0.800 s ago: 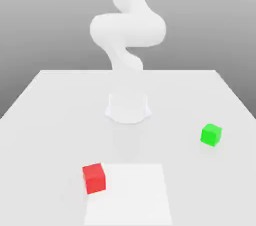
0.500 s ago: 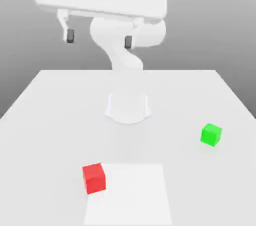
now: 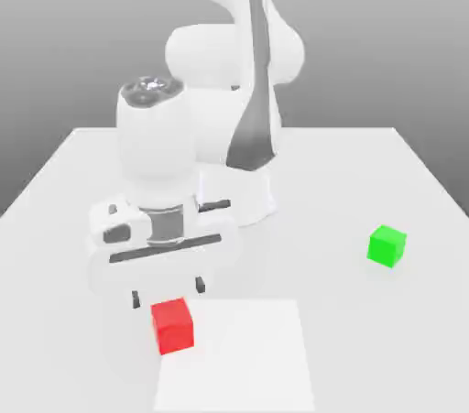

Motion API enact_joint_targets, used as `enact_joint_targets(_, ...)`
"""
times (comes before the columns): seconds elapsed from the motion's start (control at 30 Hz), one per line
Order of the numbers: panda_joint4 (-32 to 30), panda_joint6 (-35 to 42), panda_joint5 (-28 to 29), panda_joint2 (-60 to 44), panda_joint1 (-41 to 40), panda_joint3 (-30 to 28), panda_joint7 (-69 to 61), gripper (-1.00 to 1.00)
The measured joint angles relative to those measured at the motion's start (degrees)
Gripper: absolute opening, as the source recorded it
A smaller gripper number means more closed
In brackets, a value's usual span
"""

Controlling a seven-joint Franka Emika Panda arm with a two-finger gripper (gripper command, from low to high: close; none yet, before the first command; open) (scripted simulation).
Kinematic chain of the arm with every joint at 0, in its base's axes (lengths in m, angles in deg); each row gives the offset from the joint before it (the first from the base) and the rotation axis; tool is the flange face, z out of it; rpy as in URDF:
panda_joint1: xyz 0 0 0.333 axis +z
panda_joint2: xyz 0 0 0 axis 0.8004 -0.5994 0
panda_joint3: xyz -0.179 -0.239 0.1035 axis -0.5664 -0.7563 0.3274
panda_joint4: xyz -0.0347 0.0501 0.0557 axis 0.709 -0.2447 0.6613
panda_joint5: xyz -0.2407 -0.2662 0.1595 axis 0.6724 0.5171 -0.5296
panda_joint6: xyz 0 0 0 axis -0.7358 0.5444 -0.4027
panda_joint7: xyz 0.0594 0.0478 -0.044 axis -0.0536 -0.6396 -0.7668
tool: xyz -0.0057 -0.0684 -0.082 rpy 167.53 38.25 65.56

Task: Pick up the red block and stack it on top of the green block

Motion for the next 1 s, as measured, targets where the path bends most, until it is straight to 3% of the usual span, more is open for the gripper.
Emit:
enact_joint_targets(0.07, 0.6, -3.5, -1.5, -4.2, -1.8, 2.2, -1.2, 0.0)
enact_joint_targets(0.1, 0.7, -4.4, -1.9, -5.2, -2.3, 2.7, -1.5, -1.0)
enact_joint_targets(0.33, 0.7, -4.2, -1.7, -5.0, -2.4, 2.8, -1.4, -1.0)
enact_joint_targets(0.53, -1.0, 5.2, 3.7, 6.2, -1.2, 0.4, 2.6, -1.0)
enact_joint_targets(0.77, -4.3, 9.5, 0.4, 14.5, 14.2, 9.2, 19.4, -1.0)
enact_joint_targets(1.0, -8.1, 12.1, -5.6, 21.1, 26.4, 22.3, 37.0, -1.0)
